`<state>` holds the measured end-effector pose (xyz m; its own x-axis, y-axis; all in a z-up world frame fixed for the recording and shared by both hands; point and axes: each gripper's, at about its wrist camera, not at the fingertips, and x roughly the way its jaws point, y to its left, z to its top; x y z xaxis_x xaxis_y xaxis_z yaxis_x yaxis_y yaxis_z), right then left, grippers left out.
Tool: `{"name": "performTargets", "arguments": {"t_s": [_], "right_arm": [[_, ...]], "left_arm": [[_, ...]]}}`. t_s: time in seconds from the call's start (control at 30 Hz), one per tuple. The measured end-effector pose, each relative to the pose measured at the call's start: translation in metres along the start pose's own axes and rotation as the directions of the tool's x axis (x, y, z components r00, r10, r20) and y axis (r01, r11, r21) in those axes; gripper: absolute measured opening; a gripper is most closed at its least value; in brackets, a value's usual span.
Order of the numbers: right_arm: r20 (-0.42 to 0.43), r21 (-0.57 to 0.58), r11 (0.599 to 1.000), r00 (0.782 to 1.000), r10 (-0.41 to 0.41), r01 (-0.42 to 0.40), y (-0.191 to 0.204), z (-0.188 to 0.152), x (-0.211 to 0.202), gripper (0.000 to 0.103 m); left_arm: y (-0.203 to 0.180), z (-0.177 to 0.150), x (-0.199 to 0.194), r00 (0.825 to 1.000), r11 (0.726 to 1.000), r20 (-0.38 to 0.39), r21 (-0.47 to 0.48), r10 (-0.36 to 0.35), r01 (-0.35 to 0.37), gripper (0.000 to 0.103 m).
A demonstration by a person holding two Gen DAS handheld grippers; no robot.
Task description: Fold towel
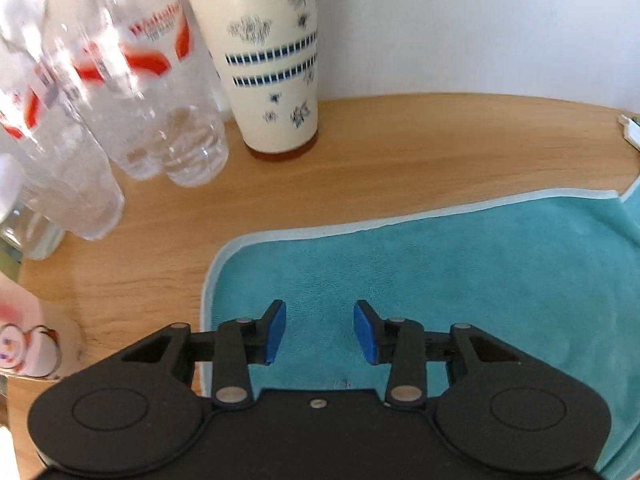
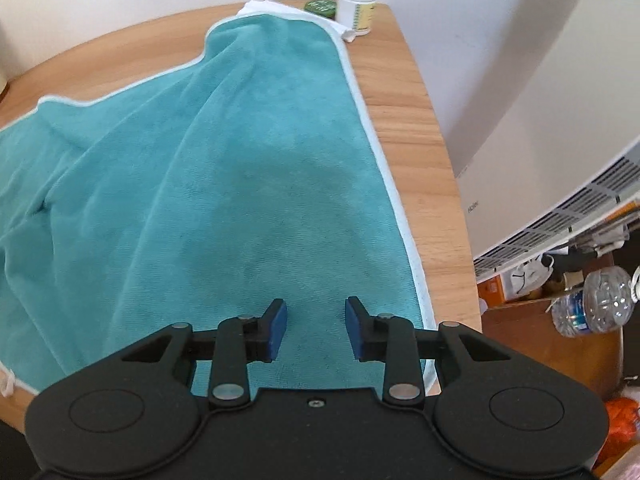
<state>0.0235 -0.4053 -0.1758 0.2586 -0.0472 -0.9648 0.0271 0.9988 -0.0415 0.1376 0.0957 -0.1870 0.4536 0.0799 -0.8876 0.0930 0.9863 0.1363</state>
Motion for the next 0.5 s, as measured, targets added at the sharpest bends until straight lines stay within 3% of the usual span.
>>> {"name": "performTargets", "arguments": {"t_s": [0.07, 0.13, 0.27, 0.43, 0.5], "right_arm": [[-0.004, 0.019, 1.000, 1.000, 0.004, -0.004, -0.002, 0.000, 0.001, 0.036], [-0.009, 0.036, 0.999, 1.000, 0.011, -0.011, -0.004, 0.000, 0.001, 0.036], [-0.039, 0.070, 0.998, 0.999, 0.011, -0.009, -0.005, -0.001, -0.001, 0.036], [-0.059, 0.154, 0.988, 0.998, -0.022, 0.031, -0.006, -0.014, -0.006, 0.036], [-0.068, 0.179, 0.983, 0.997, -0.032, 0.044, -0.005, -0.019, -0.009, 0.036]], "left_arm": [[-0.008, 0.000, 0.001, 0.998, 0.996, 0.022, 0.063, 0.058, -0.059, 0.042], [-0.017, 0.000, 0.001, 0.993, 0.984, 0.041, 0.135, 0.109, -0.113, 0.042], [-0.013, 0.008, 0.003, 0.992, 0.983, 0.014, 0.133, 0.129, -0.130, 0.042], [-0.018, 0.013, 0.012, 0.968, 0.944, 0.024, 0.216, 0.251, -0.250, 0.037], [-0.012, 0.018, 0.014, 0.971, 0.955, 0.003, 0.176, 0.240, -0.237, 0.033]]}}
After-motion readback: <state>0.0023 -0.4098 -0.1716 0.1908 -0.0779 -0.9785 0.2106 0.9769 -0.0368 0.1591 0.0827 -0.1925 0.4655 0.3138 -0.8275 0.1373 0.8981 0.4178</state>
